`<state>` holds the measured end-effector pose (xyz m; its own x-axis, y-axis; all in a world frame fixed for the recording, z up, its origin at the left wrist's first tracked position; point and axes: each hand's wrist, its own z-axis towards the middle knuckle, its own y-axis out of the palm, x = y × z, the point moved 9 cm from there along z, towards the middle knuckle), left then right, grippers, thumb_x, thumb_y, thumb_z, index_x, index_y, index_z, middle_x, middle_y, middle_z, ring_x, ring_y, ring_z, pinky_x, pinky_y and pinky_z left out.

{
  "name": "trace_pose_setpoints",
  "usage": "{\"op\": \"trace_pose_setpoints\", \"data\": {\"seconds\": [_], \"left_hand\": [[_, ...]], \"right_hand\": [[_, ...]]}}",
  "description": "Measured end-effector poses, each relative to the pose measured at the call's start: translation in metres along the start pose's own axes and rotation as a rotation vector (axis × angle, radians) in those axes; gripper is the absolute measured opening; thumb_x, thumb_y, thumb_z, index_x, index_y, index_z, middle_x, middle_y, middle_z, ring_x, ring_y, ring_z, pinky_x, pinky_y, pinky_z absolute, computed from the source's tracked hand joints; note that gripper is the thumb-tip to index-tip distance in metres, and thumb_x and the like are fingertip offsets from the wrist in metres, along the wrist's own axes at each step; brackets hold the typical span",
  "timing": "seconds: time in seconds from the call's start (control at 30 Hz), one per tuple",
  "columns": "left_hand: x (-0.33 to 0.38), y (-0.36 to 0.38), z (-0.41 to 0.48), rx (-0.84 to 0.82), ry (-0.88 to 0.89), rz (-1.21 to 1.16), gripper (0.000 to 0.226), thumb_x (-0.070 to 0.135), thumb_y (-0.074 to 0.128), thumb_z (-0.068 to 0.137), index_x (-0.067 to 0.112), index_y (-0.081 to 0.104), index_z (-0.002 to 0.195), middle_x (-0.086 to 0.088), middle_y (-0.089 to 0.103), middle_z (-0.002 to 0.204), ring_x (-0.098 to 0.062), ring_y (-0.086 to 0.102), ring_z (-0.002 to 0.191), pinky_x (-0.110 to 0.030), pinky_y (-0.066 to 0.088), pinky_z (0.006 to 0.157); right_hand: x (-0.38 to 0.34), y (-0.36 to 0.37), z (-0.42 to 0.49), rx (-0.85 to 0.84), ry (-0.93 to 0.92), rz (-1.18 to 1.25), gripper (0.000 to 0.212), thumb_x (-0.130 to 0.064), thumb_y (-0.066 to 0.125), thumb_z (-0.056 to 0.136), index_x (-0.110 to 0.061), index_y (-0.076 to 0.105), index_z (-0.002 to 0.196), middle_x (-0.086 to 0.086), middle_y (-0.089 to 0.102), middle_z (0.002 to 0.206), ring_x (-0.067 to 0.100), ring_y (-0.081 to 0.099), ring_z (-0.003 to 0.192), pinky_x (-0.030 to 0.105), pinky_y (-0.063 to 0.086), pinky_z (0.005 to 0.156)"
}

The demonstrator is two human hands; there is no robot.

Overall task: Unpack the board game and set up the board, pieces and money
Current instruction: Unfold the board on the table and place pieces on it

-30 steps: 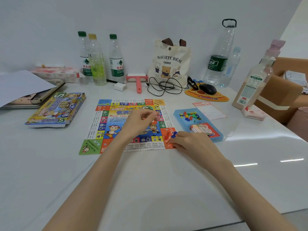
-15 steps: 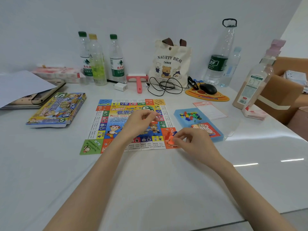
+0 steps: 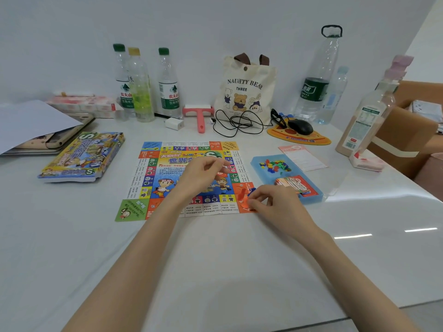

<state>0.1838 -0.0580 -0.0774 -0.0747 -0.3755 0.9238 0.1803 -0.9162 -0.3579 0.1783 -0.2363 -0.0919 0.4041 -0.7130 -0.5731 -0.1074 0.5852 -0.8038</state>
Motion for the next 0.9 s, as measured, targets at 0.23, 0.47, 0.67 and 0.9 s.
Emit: {"op": "trace_pose_setpoints", "data": {"seconds": [0.23, 0.47, 0.67, 0.9], "left_hand": [[0.001, 0.001, 0.000, 0.004, 0.007, -0.016, 0.025, 0.023, 0.046, 0.101, 0.018, 0.069, 0.108, 0.011, 0.070, 0.089, 0.001, 0.064, 0.076, -0.006, 0.047, 0.059], [0.001, 0.002, 0.000, -0.006, 0.001, -0.015, 0.026, 0.025, 0.045, 0.101, 0.018, 0.069, 0.108, 0.012, 0.070, 0.089, -0.004, 0.066, 0.081, -0.009, 0.048, 0.061], [0.002, 0.007, -0.001, -0.013, 0.004, -0.002, 0.026, 0.025, 0.045, 0.101, 0.018, 0.069, 0.109, 0.007, 0.071, 0.093, -0.010, 0.066, 0.081, -0.014, 0.050, 0.067], [0.013, 0.016, -0.003, -0.005, 0.062, 0.003, 0.026, 0.023, 0.046, 0.101, 0.015, 0.067, 0.114, 0.007, 0.070, 0.099, -0.010, 0.065, 0.081, -0.006, 0.042, 0.054]], "right_hand": [[0.002, 0.000, -0.001, -0.007, 0.005, -0.043, 0.009, -0.030, 0.066, 0.089, -0.028, 0.071, 0.097, -0.018, 0.062, 0.082, 0.000, 0.055, 0.066, 0.008, 0.035, 0.059], [0.004, -0.007, -0.003, 0.009, 0.039, -0.040, 0.010, -0.030, 0.066, 0.089, -0.031, 0.072, 0.098, -0.021, 0.061, 0.082, -0.007, 0.052, 0.068, 0.008, 0.033, 0.056], [-0.007, -0.040, -0.007, 0.135, -0.023, 0.009, 0.005, -0.024, 0.067, 0.089, -0.026, 0.071, 0.091, -0.016, 0.067, 0.082, -0.014, 0.055, 0.070, 0.006, 0.039, 0.058], [0.014, -0.077, 0.020, 0.317, 0.062, -0.045, 0.011, -0.024, 0.061, 0.092, -0.020, 0.072, 0.093, -0.010, 0.067, 0.084, 0.003, 0.056, 0.067, 0.010, 0.039, 0.058]]}}
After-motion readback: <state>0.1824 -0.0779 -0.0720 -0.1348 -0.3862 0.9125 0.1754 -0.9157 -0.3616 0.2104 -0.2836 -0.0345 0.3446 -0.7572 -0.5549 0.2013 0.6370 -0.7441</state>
